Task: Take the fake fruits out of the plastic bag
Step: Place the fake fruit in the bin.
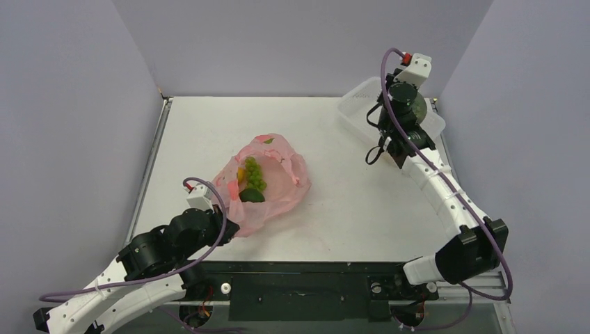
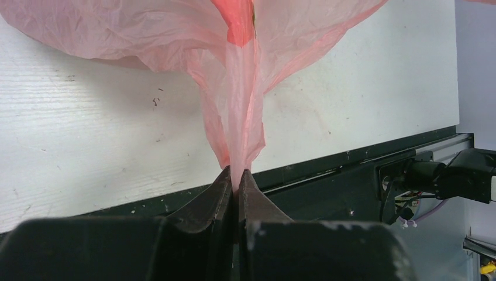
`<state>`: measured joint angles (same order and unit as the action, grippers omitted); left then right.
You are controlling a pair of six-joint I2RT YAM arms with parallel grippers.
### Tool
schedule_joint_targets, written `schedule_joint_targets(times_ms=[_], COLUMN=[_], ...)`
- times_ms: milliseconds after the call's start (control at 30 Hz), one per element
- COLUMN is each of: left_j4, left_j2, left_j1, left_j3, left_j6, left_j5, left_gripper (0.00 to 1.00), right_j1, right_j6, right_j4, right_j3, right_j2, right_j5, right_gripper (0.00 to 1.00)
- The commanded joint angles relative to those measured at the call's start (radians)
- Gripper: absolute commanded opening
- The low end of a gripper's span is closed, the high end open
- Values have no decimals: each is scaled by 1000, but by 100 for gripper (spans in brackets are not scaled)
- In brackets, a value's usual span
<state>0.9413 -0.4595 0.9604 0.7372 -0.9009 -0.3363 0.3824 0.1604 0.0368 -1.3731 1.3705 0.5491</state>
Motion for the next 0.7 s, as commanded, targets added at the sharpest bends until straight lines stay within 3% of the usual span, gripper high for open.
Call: schedule_joint_targets(times_ms=[0, 200, 667], left_j4=[-53, -64, -69], left_j2=[10, 1, 1], left_j1=[2, 1, 1], left_j3=[14, 13, 14], left_j6=[23, 34, 46], left_j5=[5, 19, 53], left_gripper=[0, 0, 0], right_j1=[-142, -255, -348], right_j6=[97, 198, 227], right_j4=[74, 78, 36], right_j3=[7, -23, -125], right_j2=[89, 232, 502], right_j5=[-8, -51, -47], right_gripper=[0, 0, 0])
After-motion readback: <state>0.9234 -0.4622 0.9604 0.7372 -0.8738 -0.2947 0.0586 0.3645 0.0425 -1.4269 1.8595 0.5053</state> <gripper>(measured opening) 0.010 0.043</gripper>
